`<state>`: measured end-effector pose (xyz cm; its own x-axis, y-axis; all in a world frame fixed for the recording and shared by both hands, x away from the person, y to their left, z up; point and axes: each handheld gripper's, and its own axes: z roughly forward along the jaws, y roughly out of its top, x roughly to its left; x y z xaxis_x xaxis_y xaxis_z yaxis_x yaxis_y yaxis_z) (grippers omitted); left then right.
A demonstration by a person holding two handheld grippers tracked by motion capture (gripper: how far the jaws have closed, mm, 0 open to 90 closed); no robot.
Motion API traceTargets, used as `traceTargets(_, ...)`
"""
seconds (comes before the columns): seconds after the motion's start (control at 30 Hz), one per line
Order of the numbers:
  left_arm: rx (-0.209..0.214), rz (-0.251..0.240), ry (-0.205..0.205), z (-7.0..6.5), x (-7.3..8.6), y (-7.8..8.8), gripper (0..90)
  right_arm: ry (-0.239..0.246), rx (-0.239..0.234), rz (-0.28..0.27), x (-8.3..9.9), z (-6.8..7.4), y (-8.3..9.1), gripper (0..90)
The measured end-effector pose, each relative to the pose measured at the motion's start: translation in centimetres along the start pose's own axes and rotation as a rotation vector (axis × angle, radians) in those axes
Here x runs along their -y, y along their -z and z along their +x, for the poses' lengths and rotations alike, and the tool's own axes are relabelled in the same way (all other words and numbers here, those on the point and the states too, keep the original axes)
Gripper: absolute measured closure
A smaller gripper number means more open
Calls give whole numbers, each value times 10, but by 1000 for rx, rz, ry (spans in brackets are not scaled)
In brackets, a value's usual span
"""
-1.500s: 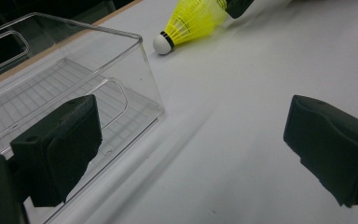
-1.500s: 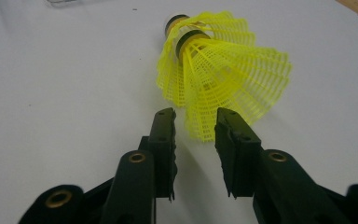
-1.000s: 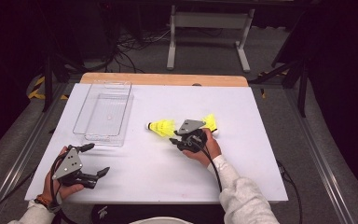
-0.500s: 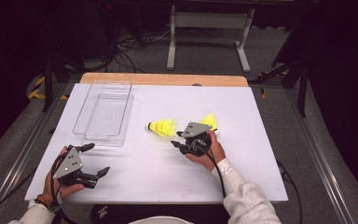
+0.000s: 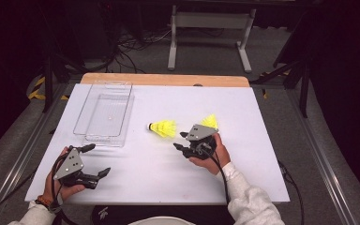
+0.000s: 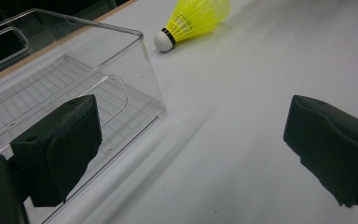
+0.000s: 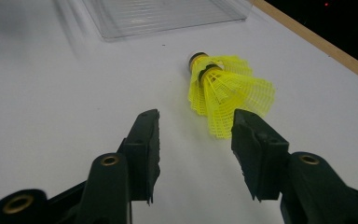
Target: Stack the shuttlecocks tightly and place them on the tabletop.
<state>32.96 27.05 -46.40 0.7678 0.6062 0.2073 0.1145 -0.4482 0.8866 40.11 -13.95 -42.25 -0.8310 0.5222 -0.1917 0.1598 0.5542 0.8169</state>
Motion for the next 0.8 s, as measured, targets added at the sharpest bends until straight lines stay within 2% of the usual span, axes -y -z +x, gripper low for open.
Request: traceTargets(0.8, 3, 0, 2, -1, 0, -1, 51, -6, 86, -34, 10, 2, 37, 444)
